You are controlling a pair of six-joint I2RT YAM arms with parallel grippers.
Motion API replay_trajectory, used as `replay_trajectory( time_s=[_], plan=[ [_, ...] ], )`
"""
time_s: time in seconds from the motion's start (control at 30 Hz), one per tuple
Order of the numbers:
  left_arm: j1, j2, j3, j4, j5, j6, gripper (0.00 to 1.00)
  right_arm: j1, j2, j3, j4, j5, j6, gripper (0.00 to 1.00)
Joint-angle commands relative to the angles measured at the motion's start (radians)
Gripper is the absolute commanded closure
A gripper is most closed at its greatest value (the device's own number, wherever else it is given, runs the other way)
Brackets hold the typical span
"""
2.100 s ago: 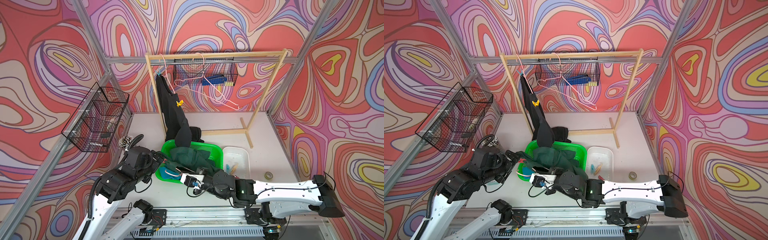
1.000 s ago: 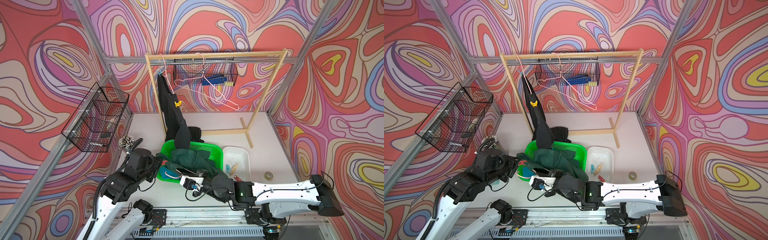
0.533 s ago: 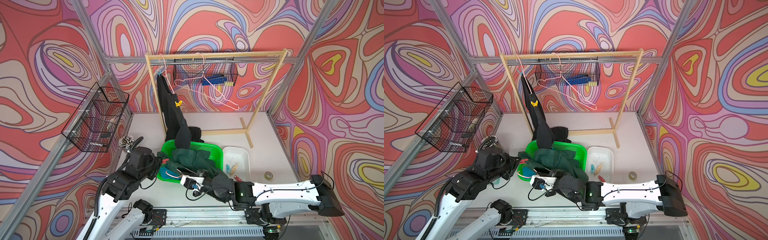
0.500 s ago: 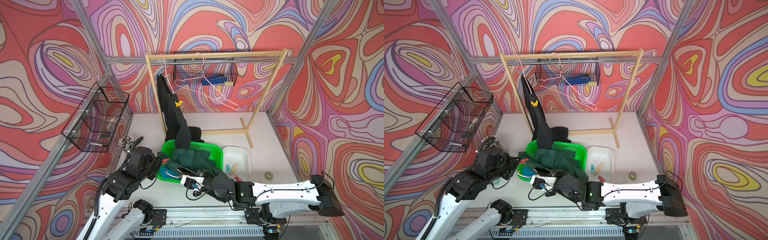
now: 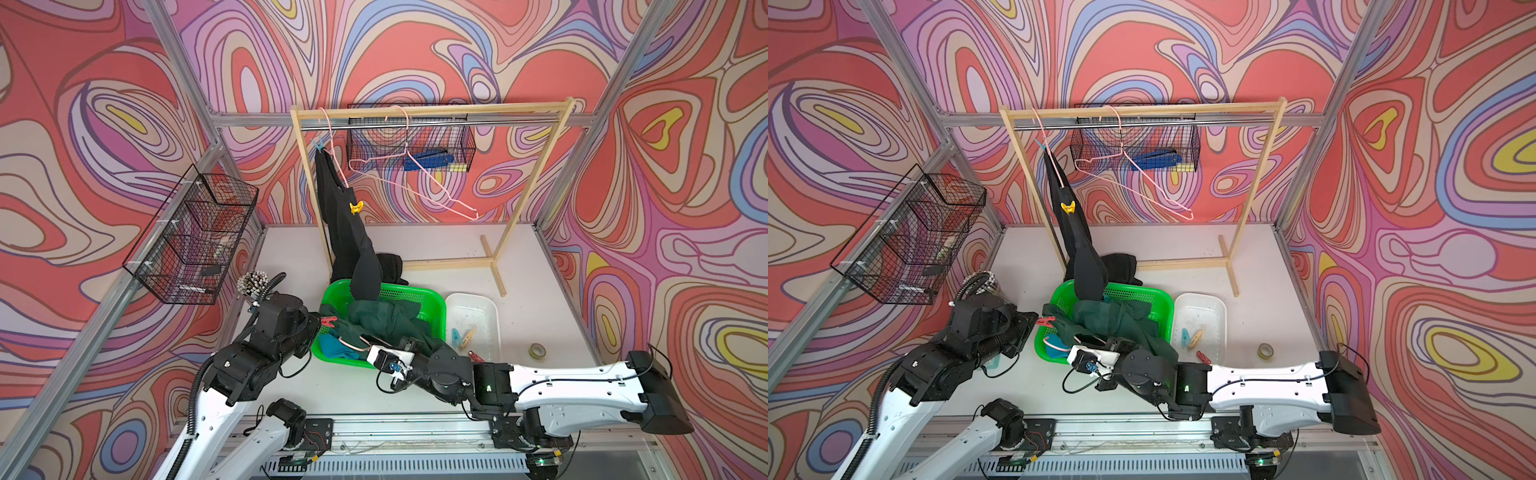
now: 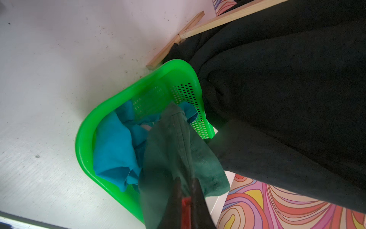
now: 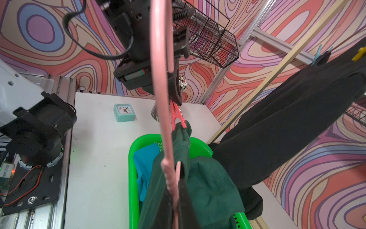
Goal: Remove the clothespins securing t-shirts to the hanger
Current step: Remove the clothespin from the hanger, then place the hanger in the basket.
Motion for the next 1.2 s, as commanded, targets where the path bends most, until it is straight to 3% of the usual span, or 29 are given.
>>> replay_trajectory(
  time_s=[0.0,0.2,0.67,0.87,1.17],
  plan=[
    [0.007,-0.015,0.02,0.021,-0.027,0.062,0.99,-0.057,-0.021,0.063,-0.098,-0.069,0.078,1.0],
    [0.007,-0.056,0.036,0.019,-0.059,0.194,0.99,-0.187,0.013,0.158,-0.205,-0.271,0.145,1.0],
    [0.007,-0.104,0.061,-0.038,-0.041,0.518,1.0,-0.352,0.352,0.454,-0.272,-0.549,0.174,1.0],
    [0.007,-0.124,0.049,-0.037,-0.021,0.594,1.0,-0.393,0.453,0.441,-0.222,-0.568,0.231,1.0],
    [0.007,-0.131,0.025,-0.003,0.063,0.656,1.0,-0.411,0.459,0.314,-0.13,-0.534,0.333,0.97]
  ],
)
